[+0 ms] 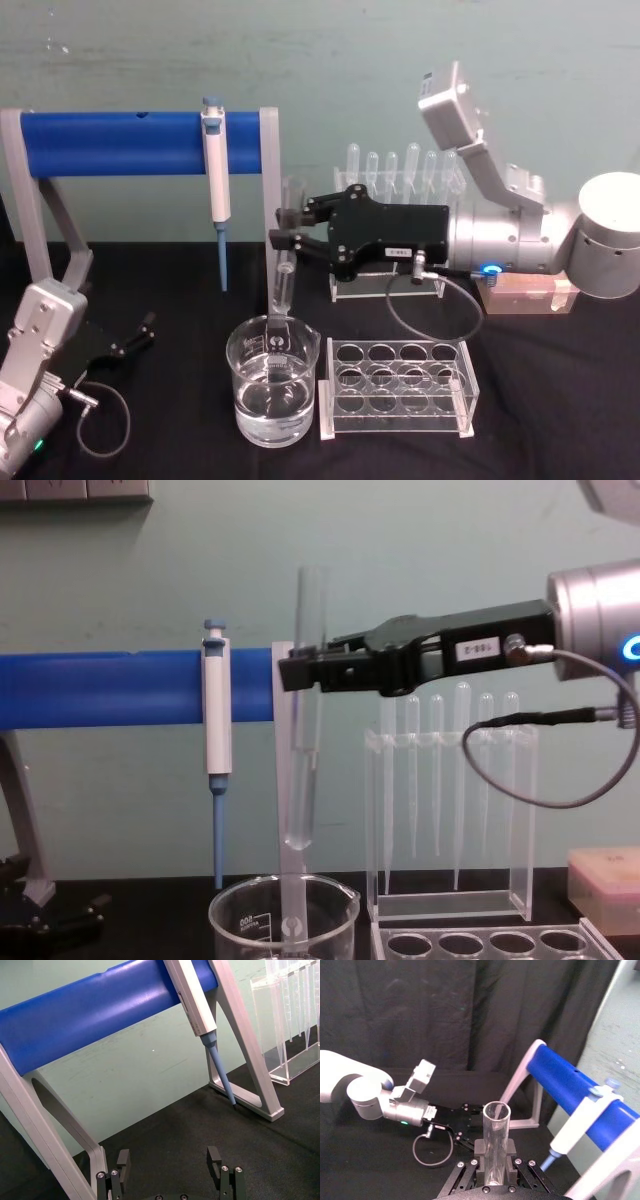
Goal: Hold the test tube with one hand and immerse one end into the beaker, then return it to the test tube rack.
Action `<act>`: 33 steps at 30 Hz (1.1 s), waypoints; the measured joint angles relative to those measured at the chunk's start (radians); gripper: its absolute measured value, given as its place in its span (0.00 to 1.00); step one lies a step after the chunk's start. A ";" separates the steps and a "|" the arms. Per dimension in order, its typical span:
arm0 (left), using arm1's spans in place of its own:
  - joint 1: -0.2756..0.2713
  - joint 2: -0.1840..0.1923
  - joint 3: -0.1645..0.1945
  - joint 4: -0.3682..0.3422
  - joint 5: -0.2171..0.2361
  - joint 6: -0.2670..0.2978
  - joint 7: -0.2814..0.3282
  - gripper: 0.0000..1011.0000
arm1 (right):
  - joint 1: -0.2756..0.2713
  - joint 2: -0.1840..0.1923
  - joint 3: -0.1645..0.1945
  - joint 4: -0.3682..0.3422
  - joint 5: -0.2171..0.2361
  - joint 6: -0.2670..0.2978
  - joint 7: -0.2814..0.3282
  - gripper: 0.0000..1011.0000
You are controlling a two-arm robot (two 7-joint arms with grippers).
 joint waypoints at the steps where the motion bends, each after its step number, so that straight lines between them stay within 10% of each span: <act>1: 0.000 0.000 0.000 0.000 0.000 0.000 0.000 0.99 | 0.004 -0.008 -0.007 0.009 -0.002 -0.007 0.007 0.24; 33: 0.000 0.000 0.000 0.000 0.000 0.000 0.000 0.99 | -0.037 -0.048 -0.050 0.093 -0.041 -0.129 0.050 0.24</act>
